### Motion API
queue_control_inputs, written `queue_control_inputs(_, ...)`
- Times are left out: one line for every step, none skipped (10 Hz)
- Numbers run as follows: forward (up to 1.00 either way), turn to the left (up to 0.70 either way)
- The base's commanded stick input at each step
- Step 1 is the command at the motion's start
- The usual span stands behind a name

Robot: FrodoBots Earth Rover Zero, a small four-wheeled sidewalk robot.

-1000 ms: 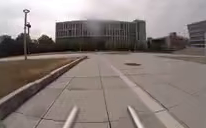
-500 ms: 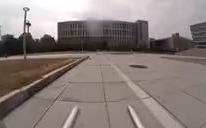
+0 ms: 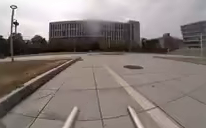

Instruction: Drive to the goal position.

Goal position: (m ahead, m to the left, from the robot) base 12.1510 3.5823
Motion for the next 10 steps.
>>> queue_control_inputs(0.70,0.00)
queue_control_inputs(0.70,0.00)
queue_control_inputs(0.70,0.00)
queue_control_inputs(0.70,0.00)
queue_control_inputs(0.70,0.00)
queue_control_inputs(0.70,0.00)
queue_control_inputs(0.70,0.00)
queue_control_inputs(0.70,0.00)
queue_control_inputs(0.70,0.00)
queue_control_inputs(0.70,0.00)
